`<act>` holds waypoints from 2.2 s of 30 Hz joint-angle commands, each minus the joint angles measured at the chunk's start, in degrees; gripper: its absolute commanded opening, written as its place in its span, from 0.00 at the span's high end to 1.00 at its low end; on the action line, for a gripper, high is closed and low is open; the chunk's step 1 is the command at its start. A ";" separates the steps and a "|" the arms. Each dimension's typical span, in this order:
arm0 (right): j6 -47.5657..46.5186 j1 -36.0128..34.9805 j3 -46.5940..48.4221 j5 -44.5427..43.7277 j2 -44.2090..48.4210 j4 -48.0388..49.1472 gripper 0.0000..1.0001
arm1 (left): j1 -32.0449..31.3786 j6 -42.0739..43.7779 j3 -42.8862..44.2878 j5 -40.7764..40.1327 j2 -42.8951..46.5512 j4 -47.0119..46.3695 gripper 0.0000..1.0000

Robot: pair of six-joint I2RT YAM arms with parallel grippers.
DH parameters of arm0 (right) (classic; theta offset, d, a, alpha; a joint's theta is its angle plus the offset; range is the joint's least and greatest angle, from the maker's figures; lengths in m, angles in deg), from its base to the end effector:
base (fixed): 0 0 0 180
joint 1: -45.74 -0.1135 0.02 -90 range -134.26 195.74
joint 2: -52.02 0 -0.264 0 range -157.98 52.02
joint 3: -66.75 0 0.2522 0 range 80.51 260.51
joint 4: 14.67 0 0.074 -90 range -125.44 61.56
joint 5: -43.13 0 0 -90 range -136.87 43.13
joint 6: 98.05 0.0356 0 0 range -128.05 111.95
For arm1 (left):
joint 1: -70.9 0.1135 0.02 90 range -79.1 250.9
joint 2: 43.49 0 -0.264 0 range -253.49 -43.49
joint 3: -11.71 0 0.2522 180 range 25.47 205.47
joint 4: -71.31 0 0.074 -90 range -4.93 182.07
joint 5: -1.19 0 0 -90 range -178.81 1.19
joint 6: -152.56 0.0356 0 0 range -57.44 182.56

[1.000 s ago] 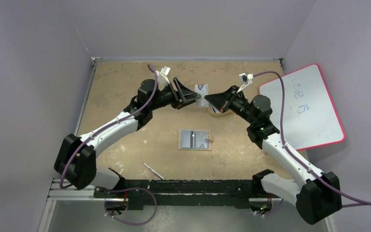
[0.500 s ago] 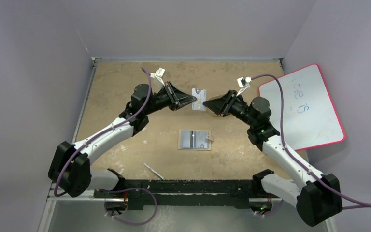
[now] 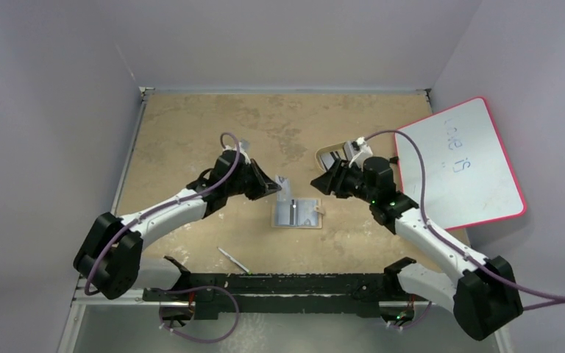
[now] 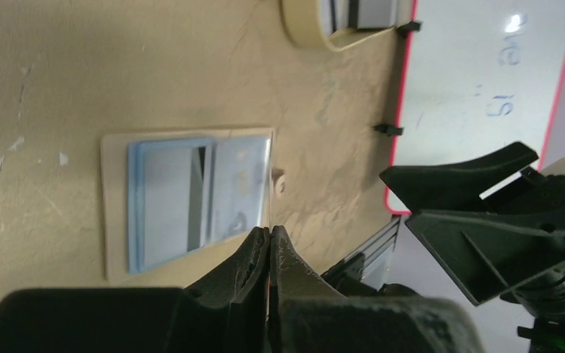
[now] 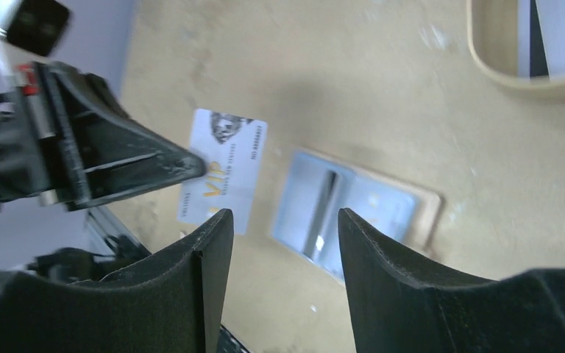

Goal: Put the credit cards into the card holder
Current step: Insert the credit card into the card holder.

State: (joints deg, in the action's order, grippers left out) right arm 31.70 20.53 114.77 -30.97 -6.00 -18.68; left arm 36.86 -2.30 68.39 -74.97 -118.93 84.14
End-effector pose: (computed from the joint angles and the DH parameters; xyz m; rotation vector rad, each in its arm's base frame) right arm 0.2072 0.1083 0.2674 0.0353 1.9359 1.0342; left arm 0.2313 -0.1665 0.2310 -0.4763 2.3351 -1.1975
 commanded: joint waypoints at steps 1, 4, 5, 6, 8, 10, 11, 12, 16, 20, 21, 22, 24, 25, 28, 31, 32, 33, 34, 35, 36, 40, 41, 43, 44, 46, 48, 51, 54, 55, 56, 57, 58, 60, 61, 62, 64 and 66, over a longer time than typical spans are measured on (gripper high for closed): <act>-3.33 -1.87 -1.62 -4.27 -4.89 -3.92 0.44 | -3.85 1.37 -2.57 -2.49 -2.80 -1.85 1.00; -5.28 -2.81 -0.60 -5.40 -7.87 -5.89 0.45 | -4.69 1.06 -4.48 -1.56 -5.93 -5.35 1.00; -5.87 -3.13 -0.27 -5.92 -8.62 -6.49 0.46 | -4.71 0.90 -5.11 -0.84 -6.97 -7.06 1.00; -6.42 -3.28 -0.09 -6.46 -9.33 -7.05 0.46 | -4.67 0.70 -5.62 -0.14 -7.99 -8.54 1.00; -7.17 -3.43 -0.06 -7.53 -10.23 -7.55 0.49 | -4.80 1.16 -5.99 0.56 -9.86 -10.18 1.00; -7.68 -3.45 -0.54 -7.39 -11.08 -7.18 0.51 | -4.87 1.87 -6.08 1.36 -11.55 -11.27 1.00; -7.78 -3.46 -0.90 -6.98 -11.75 -6.82 0.52 | -4.86 1.89 -6.40 2.19 -12.28 -12.49 1.00; -7.87 -3.44 -1.05 -6.49 -12.25 -6.36 0.54 | -4.87 1.93 -6.68 2.78 -13.02 -13.67 1.00; -8.20 -3.53 -1.96 -5.06 -14.45 -4.36 0.57 | -4.89 2.16 -6.66 4.47 -15.28 -15.98 1.00; -8.55 -3.53 -2.63 -4.71 -16.64 -3.10 0.63 | -4.96 3.43 -6.24 4.59 -16.77 -15.55 1.00; -8.57 -3.55 -2.82 -4.55 -17.01 -2.77 0.64 | -4.93 3.70 -6.19 4.54 -17.21 -15.36 1.00; -8.56 -3.54 -3.01 -4.42 -17.29 -2.48 0.65 | -4.94 3.83 -6.15 4.65 -17.58 -15.33 1.00; -8.59 -3.54 -3.33 -4.56 -17.74 -1.94 0.69 | -4.92 4.18 -6.18 4.66 -17.95 -15.34 1.00; -8.57 -3.55 -3.37 -4.83 -17.96 -1.87 0.71 | -4.97 4.39 -6.18 4.51 -17.90 -15.33 1.00; -8.64 -3.55 -3.65 -5.13 -18.50 -1.61 0.77 | -4.92 5.24 -5.87 3.88 -17.32 -14.13 1.00; -8.59 -3.54 -3.81 -5.29 -18.71 -1.36 0.83 | -4.98 5.71 -5.76 3.74 -16.56 -13.87 1.00; -8.55 -3.54 -3.77 -5.47 -18.66 -1.40 0.85 | -4.94 5.79 -5.74 3.85 -16.34 -13.85 1.00; -8.62 -3.54 -3.79 -5.71 -18.63 -1.45 0.86 | -4.93 5.81 -5.75 4.05 -16.00 -13.80 1.00; -8.59 -3.53 -3.89 -5.97 -18.55 -1.51 0.87 | -4.94 5.85 -5.72 4.15 -15.56 -13.61 1.00; -8.55 -3.63 -3.93 -6.19 -18.46 -1.66 0.88 | -4.98 5.84 -5.74 4.22 -15.18 -13.44 1.00; -8.58 -3.55 -4.06 -6.35 -18.37 -1.69 0.88 | -4.94 5.61 -5.80 4.29 -14.77 -13.40 1.00; -8.42 -3.55 -4.26 -6.58 -17.73 -1.84 0.86 | -4.95 3.78 -6.51 5.04 -13.35 -15.07 1.00; -8.27 -3.54 -4.29 -6.58 -17.38 -1.95 0.84 | -4.97 3.50 -6.63 4.95 -12.88 -15.10 1.00; -8.00 -3.55 -4.28 -6.79 -16.70 -2.18 0.81 | -4.92 3.53 -6.55 4.54 -12.03 -14.86 1.00; -7.80 -3.55 -4.27 -6.91 -16.32 -2.25 0.80 | -4.87 3.69 -6.51 4.37 -11.75 -14.62 1.00; -7.67 -3.55 -4.23 -6.94 -15.64 -2.37 0.78 | -4.91 4.51 -6.09 3.81 -11.56 -13.79 1.00; -7.57 -3.58 -4.11 -7.02 -15.11 -2.62 0.77 | -4.90 5.18 -5.97 3.61 -12.00 -13.40 1.00; -7.54 -3.56 -4.04 -7.12 -14.69 -2.76 0.75 | -4.94 6.13 -5.66 3.80 -13.22 -13.32 1.00; -7.48 -3.54 -4.10 -7.11 -14.46 -2.97 0.73 | -4.95 7.39 -5.07 4.10 -14.29 -12.73 1.00; -7.40 -3.57 -4.17 -7.11 -14.30 -3.00 0.73 | -4.90 7.89 -4.92 4.47 -14.59 -12.86 1.00; -7.39 -3.59 -4.26 -7.16 -14.09 -3.06 0.73 | -4.92 8.17 -4.88 5.03 -14.85 -13.08 1.00; -7.31 -3.54 -4.30 -7.26 -13.91 -3.00 0.73 | -4.95 8.49 -4.80 6.02 -15.17 -13.66 1.00; -7.28 -3.53 -4.45 -7.35 -13.80 -2.99 0.72 | -4.93 8.71 -4.77 6.76 -15.36 -14.19 1.00; -7.34 -3.55 -4.42 -7.54 -13.91 -3.07 0.72 | -4.97 9.31 -4.65 7.41 -15.64 -14.48 1.00; -7.37 -3.60 -4.46 -7.51 -14.01 -3.03 0.72 | -4.91 9.68 -4.53 7.49 -15.65 -14.39 1.00; -7.40 -3.58 -4.47 -7.42 -14.27 -2.89 0.72 | -4.94 9.97 -4.49 7.57 -15.69 -14.42 1.00; -7.25 -3.57 -4.61 -7.23 -14.66 -2.63 0.72 | -4.91 10.34 -4.45 7.47 -15.64 -14.45 1.00; -7.29 -3.61 -4.64 -7.04 -15.19 -2.26 0.71 | -4.87 10.66 -4.29 7.15 -15.81 -14.10 1.00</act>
State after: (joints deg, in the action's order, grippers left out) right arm 24.09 17.23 110.55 -37.16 -21.47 -22.11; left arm 32.12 5.72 62.14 -68.74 -134.60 71.90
